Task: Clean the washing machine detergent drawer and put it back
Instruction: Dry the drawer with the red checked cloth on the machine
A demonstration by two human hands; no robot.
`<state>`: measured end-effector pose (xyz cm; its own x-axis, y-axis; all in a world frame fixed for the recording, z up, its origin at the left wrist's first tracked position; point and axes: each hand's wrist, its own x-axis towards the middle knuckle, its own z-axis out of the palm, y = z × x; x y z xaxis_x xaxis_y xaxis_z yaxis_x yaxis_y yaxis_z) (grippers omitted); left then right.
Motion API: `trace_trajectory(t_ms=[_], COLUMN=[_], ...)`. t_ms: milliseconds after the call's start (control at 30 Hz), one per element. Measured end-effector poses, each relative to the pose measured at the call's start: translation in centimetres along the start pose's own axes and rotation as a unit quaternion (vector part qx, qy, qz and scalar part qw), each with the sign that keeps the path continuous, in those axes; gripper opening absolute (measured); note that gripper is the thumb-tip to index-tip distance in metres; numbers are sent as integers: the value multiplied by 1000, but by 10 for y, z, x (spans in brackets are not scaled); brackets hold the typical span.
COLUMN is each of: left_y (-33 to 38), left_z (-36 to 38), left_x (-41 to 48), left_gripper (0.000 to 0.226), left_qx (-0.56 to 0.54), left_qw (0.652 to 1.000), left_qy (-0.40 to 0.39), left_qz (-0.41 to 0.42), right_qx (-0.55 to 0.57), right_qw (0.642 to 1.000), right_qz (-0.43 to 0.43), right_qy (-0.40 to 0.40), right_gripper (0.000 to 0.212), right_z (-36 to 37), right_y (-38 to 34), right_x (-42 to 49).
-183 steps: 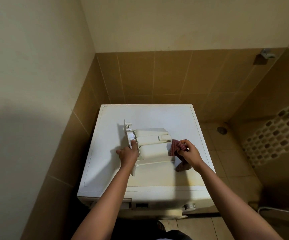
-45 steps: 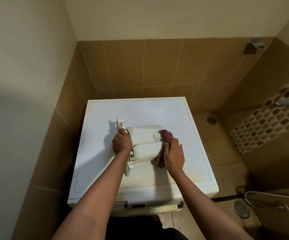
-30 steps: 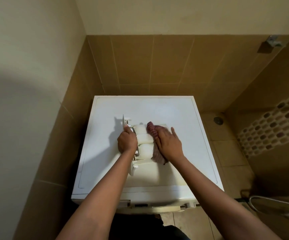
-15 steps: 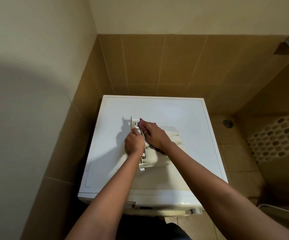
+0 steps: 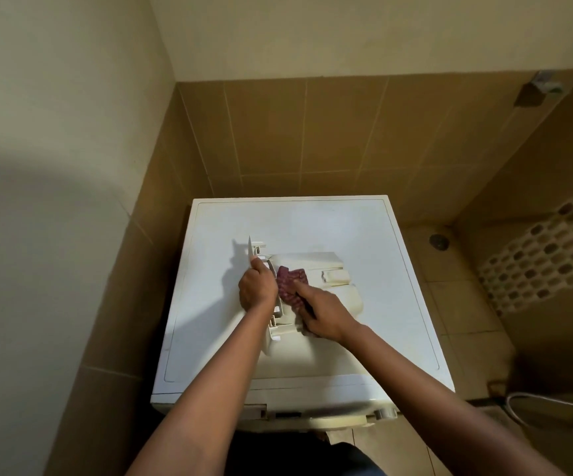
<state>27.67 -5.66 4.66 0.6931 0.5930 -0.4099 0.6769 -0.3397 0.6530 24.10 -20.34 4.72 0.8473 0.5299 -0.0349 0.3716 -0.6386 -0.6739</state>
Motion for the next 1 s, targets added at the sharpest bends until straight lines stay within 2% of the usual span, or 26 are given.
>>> trace_trajectory(t_ms=[133, 200, 267, 333, 400, 467, 500, 567, 667, 733, 833, 1000], left_y=[-1, 0, 1, 1, -4, -15, -21, -29, -32, -33, -34, -33], left_z=[0, -2, -6, -11, -17, -21, -23, -26, -30, -30, -26, -20], left_x=[-1, -2, -3, -3, 0, 1, -1, -4, -9, -10, -11, -12], left_gripper=[69, 69, 68, 66, 62, 59, 58, 58, 59, 60, 62, 66], left_qx=[-9, -19, -28, -42, -63, -105, -128, -150, -151, -151, -148, -149], left_qw=[1000, 1000, 999, 997, 993, 986, 982, 977, 974, 972, 975, 978], left_qy=[3, -1, -20, -56, -93, -129, -141, -151, -169, -176, -162, -143], left_qz=[-1, -1, -4, -12, -23, -22, -16, 2, 28, 33, 40, 31], right_qx=[-6, 21, 93, 163, 207, 217, 206, 174, 113, 56, 43, 19], right_qw=[998, 997, 993, 985, 972, 958, 957, 974, 991, 997, 999, 1000], right_qz=[-57, -44, 5, 47, 80, 113, 118, 97, 56, 38, 23, 7], right_qy=[-25, -54, -73, -25, 72, 152, 164, 109, -35, -26, 20, 13], right_gripper=[27, 34, 39, 35, 31, 29, 30, 32, 35, 43, 53, 49], right_z=[3, -2, -11, -19, -26, -31, -33, -33, -15, -2, 4, 3], right_y=[8, 10, 10, 3, -9, -23, -32, -48, -64, -61, -51, -46], right_x=[-31, -39, -41, -35, -20, 5, 19, 47, 64, 59, 47, 34])
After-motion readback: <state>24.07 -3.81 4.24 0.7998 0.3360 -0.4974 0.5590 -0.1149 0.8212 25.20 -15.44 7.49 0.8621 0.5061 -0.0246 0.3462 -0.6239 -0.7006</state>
